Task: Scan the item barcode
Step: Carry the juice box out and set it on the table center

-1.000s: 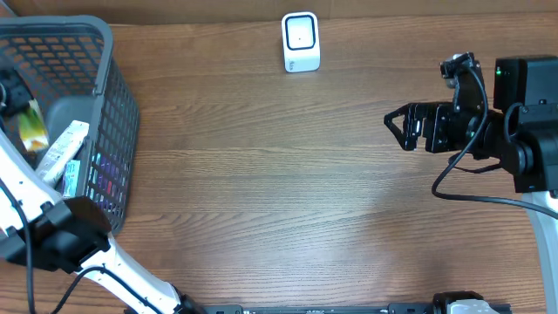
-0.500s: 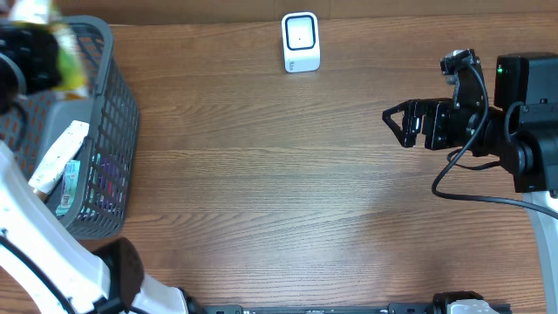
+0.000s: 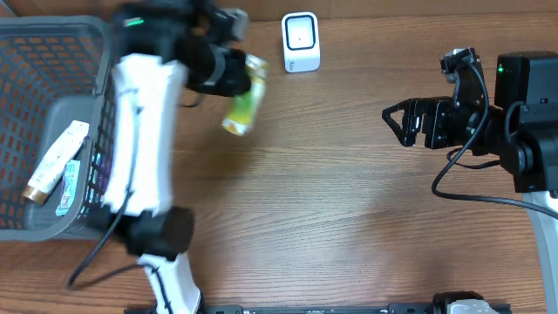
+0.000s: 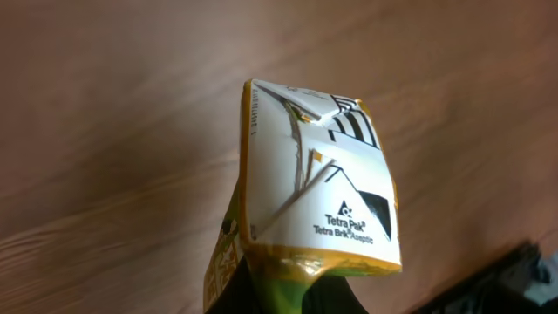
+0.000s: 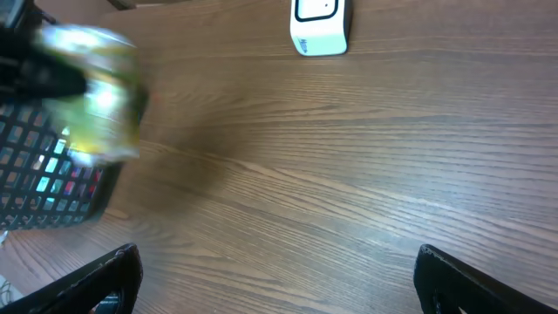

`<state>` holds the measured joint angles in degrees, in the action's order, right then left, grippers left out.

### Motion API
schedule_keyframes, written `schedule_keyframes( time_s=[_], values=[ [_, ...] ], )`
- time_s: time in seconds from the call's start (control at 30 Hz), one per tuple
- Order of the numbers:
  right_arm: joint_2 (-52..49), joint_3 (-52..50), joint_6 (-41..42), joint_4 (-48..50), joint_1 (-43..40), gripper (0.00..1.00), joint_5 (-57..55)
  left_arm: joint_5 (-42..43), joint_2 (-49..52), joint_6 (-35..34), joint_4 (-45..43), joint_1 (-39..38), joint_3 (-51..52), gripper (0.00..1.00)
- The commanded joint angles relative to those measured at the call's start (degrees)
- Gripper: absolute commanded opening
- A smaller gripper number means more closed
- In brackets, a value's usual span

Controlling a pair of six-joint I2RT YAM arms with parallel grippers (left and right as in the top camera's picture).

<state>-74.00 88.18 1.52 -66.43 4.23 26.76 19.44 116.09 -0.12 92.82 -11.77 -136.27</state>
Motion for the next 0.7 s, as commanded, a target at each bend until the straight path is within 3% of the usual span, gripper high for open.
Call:
schedule_keyframes(
  time_s=[0.0,0.17,0.4,0.67],
  values=[
    [0.04,1.46,0.22,0.33,0.26,1.00,0.31,-0.59,4.61,-1.40,-1.70,-4.07,3.08,0.04],
    [0.04,1.46,0.22,0.33,0.26,1.00,0.31,-6.10,16.13,-5.25,-5.46,-8.70,6.25,0.04],
    [0.04,1.46,0.22,0.39,0.26,1.00,0.31,-6.08,26.03,-6.16,-8.76,-11.76,6.32,0.04],
    [0.04,1.46,0.22,0.57,0.26,1.00,0.33,-7.41,26.47,-5.88,-7.10,-11.47,3.32,0.31]
  ],
)
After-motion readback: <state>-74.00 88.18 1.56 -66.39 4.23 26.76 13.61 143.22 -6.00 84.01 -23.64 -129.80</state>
